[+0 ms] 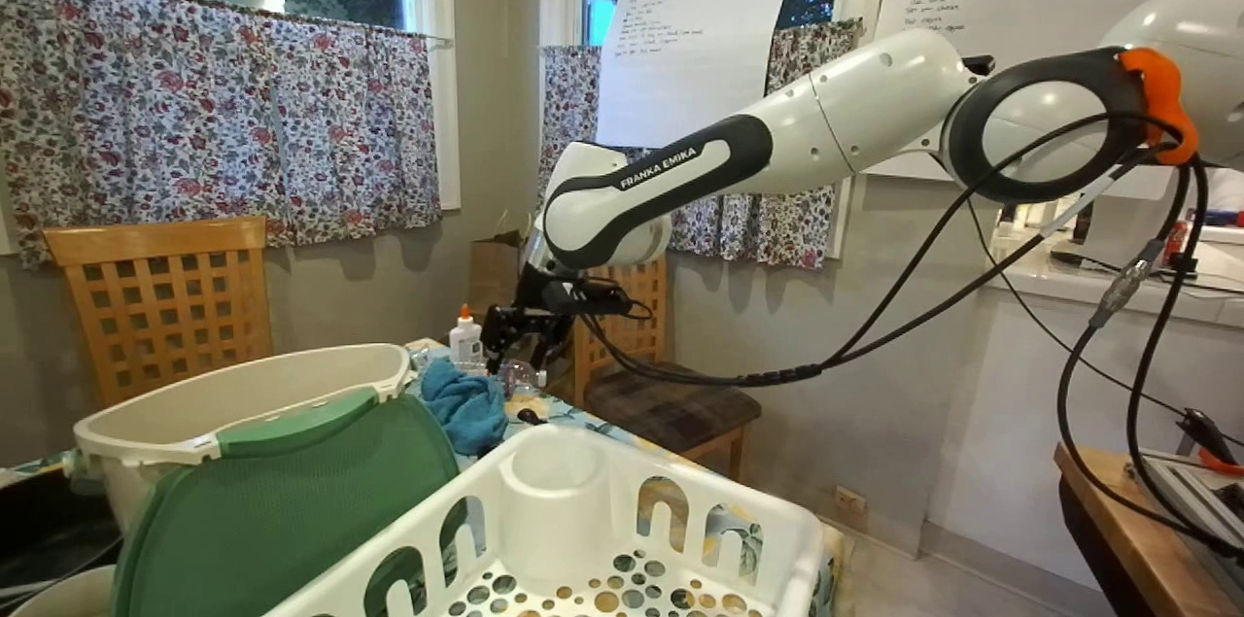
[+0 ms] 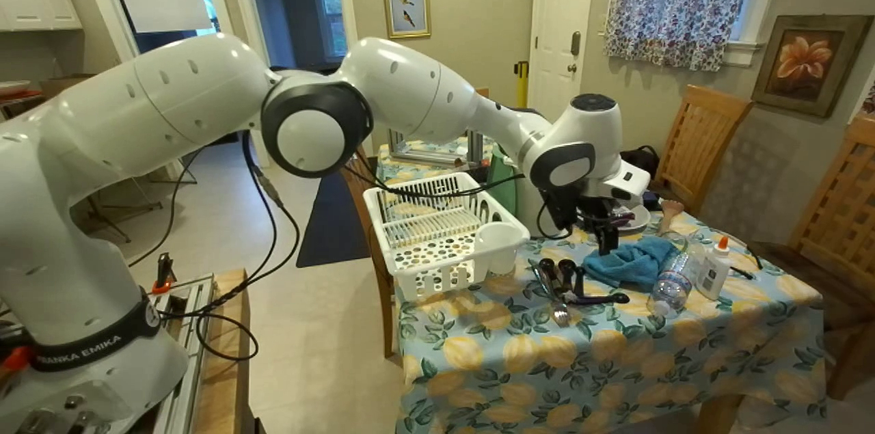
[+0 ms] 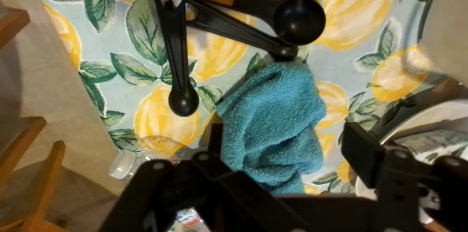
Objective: Move the spoons to the table, then put the fork on the plate rack
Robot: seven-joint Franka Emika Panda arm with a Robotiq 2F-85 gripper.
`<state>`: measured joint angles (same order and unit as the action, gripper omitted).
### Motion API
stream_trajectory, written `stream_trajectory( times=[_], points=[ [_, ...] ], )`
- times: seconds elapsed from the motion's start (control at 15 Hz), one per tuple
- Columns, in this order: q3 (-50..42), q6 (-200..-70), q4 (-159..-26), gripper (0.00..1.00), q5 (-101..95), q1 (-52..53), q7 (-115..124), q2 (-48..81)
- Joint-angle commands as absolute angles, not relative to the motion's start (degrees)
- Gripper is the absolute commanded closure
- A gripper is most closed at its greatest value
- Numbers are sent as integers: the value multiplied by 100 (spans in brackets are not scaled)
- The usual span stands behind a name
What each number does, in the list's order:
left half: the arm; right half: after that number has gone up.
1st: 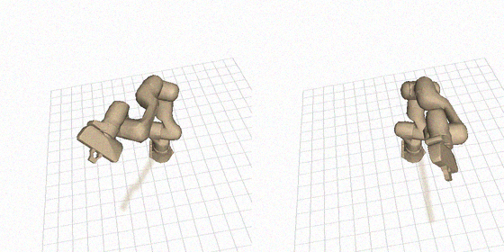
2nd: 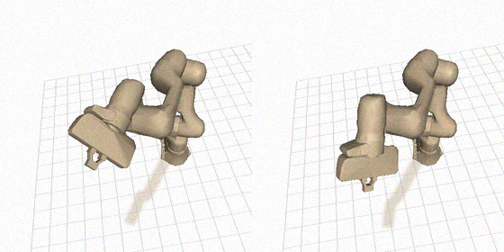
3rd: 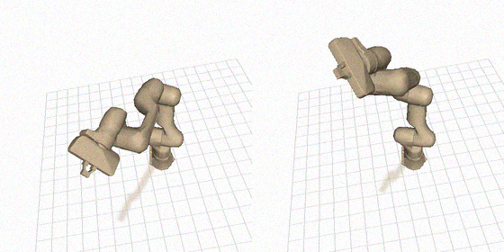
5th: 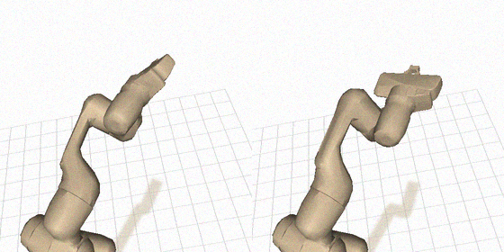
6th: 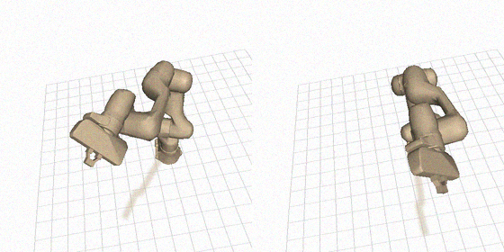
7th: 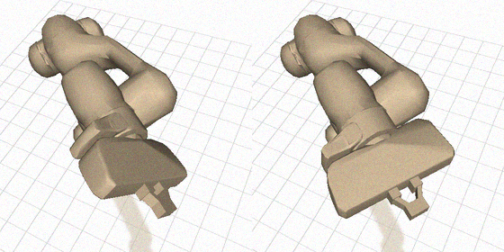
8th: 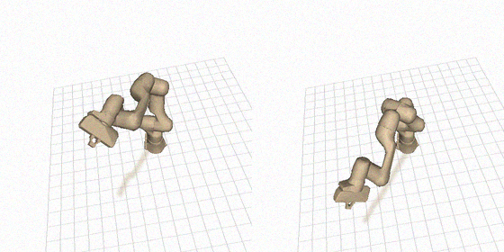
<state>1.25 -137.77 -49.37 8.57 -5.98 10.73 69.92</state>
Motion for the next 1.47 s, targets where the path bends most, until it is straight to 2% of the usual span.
stream_trajectory(
  times=[0.0, 0.33, 0.73, 0.8, 0.87, 1.2, 1.4],
  points=[
    [355, -13310, -5472, 0, 770, -752, 1, 6523],
    [320, -12915, -5973, 0, 573, -817, -1376, 6178],
    [406, -13105, -6816, 0, 131, -772, -2832, 5868],
    [298, -13121, -6869, 0, -71, -672, -2889, 5860],
    [387, -12976, -6306, 0, 131, -764, -2595, 6198],
    [381, -13002, -6538, 0, -29, -717, -2782, 6091],
    [551, -13468, -6746, 0, -185, -794, -3610, 6066]
  ],
)
